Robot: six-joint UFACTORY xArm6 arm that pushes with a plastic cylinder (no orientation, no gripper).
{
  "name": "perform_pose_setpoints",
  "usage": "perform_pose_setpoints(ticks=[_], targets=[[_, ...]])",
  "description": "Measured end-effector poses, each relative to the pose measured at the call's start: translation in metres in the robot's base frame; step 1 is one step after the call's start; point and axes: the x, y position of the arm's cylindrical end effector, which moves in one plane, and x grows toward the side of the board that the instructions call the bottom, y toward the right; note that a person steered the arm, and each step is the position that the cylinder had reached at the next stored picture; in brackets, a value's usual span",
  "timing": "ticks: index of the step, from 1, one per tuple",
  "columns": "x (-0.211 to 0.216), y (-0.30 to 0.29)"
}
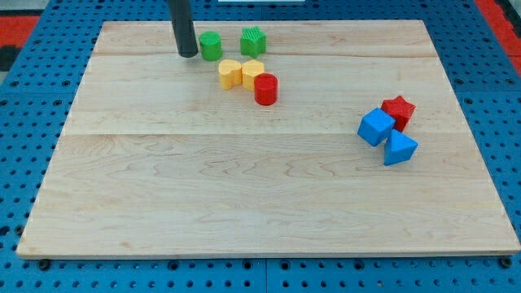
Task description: Push the green circle towards the bottom center of the board
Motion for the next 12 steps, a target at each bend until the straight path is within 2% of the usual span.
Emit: perform_pose_setpoints(ticks=[1,2,3,5,6,7,8,9,11,12], targets=[[-0.002,0.073],[0.002,0.073],[0.005,0.021],[-0.004,0.01],[-0.055,0.013],[-0.074,0.052],[-0.064,0.114],[-0.054,0.148],[-0.051,0.148],[-0.051,0.183]])
